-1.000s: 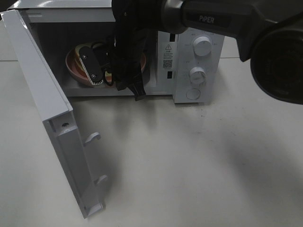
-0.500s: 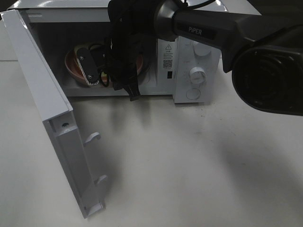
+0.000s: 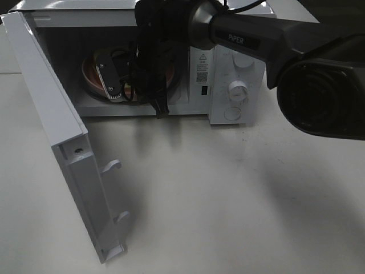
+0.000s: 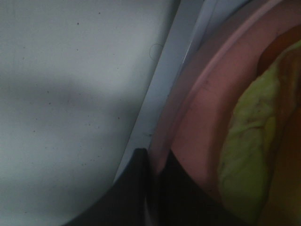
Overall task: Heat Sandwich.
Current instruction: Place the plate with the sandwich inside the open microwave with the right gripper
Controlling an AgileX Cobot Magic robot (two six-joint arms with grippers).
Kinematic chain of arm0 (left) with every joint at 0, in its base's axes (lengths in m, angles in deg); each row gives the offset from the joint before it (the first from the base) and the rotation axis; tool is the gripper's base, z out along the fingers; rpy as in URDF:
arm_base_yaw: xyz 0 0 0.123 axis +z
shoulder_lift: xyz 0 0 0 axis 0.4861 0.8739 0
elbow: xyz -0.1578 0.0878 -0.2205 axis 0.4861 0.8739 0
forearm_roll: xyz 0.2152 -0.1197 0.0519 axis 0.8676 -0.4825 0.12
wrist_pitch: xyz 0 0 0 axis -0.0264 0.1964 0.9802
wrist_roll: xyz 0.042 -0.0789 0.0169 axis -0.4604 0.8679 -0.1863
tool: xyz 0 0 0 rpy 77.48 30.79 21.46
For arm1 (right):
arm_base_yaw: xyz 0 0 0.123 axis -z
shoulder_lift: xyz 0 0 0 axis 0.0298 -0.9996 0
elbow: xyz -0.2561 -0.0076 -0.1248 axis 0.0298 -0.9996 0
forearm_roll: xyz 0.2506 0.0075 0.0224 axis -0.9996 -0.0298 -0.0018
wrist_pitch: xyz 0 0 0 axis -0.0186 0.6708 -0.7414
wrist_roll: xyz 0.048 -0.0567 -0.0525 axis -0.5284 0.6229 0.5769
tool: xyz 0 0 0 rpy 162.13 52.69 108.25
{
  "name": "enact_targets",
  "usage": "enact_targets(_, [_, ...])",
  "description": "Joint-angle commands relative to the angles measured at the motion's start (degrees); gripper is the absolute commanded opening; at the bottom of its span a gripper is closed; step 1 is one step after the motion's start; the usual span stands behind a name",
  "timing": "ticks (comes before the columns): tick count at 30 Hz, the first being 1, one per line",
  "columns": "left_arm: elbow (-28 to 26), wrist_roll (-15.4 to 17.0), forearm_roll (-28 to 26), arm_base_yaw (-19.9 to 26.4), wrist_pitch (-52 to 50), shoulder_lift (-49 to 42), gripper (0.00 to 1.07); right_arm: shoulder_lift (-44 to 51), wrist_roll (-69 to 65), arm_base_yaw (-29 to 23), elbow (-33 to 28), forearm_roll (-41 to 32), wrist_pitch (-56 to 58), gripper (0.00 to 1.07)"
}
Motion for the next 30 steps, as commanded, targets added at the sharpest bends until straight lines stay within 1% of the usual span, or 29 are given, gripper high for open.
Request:
enact_targets(1, [0.17,-0.11,0.00,0.11,-0.29,-1.55,1.01,0.34,-0.29,0.23,0.80,0.11,-2.06,0.05])
enact_targets(6, [0.17,-0.11,0.00,0.11,-0.29,-1.55,1.01,0.34,-0.29,0.23,0.80,0.11,-2.58,0.10])
enact_targets(7, [0.17,-0.11,0.00,0.11,-0.29,-1.55,1.01,0.34,-0.29,0.23,0.80,0.11,-2.69,0.15])
enact_targets(9, [0.17,-0.11,0.00,0.11,-0.29,-1.55,1.01,0.34,-0.29,0.23,0.80,0.11,-2.69,0.21])
enact_targets(10, [0.17,-0.11,0.00,0.11,-0.29,-1.55,1.01,0.34,-0.29,0.23,0.80,0.11,-2.69,0.21])
enact_targets(11, [0.17,-0.11,0.00,0.11,-0.29,-1.55,1.01,0.34,-0.34,0.23,0.80,0.11,-2.81,0.25])
enact_targets(12, [0.17,-0.11,0.00,0.11,-0.29,-1.55,1.01,0.34,-1.09,0.23,0.80,0.17,-2.98,0.33])
enact_targets(13, [0.17,-0.11,0.00,0.11,-0.29,-1.55,1.01,0.34,-1.72,0.23,0.80,0.34,-3.09,0.38])
enact_targets(14, [0.17,-0.11,0.00,0.11,-0.29,-1.55,1.01,0.34,-1.72,0.23,0.80,0.34,-3.09,0.38])
enact_targets(15, [0.17,-0.11,0.00,0.11,-0.29,-1.55,1.01,0.34,-2.35,0.23,0.80,0.34,-3.44,0.43])
enact_targets(16, [0.17,-0.11,0.00,0.11,-0.29,-1.55,1.01,0.34,-4.01,0.23,0.80,0.34,-4.13,0.51])
enact_targets(18, [0.17,-0.11,0.00,0.11,-0.29,-1.55,1.01,0.34,-5.73,0.23,0.80,0.34,-4.30,0.60])
enact_targets(19, [0.17,-0.11,0.00,0.11,-0.29,-1.55,1.01,0.34,-5.73,0.23,0.80,0.34,-4.30,0.60])
enact_targets(20, [0.17,-0.11,0.00,0.11,-0.29,-1.55,1.01,0.34,-6.59,0.23,0.74,0.34,-4.24,0.66])
enact_targets(22, [0.17,-0.11,0.00,0.11,-0.29,-1.55,1.01,0.34,-7.56,0.23,0.74,0.34,-4.24,0.74])
enact_targets(23, [0.17,-0.11,0.00,0.11,-0.29,-1.55,1.01,0.34,-7.56,0.23,0.74,0.34,-4.24,0.74])
enact_targets(25, [0.17,-0.11,0.00,0.11,-0.29,-1.55,1.01,0.34,-8.65,0.23,0.69,0.11,-4.18,0.81])
enact_targets(30, [0.17,-0.11,0.00,0.11,-0.29,-1.55,1.01,0.34,-10.03,0.23,0.57,0.11,-4.58,0.80])
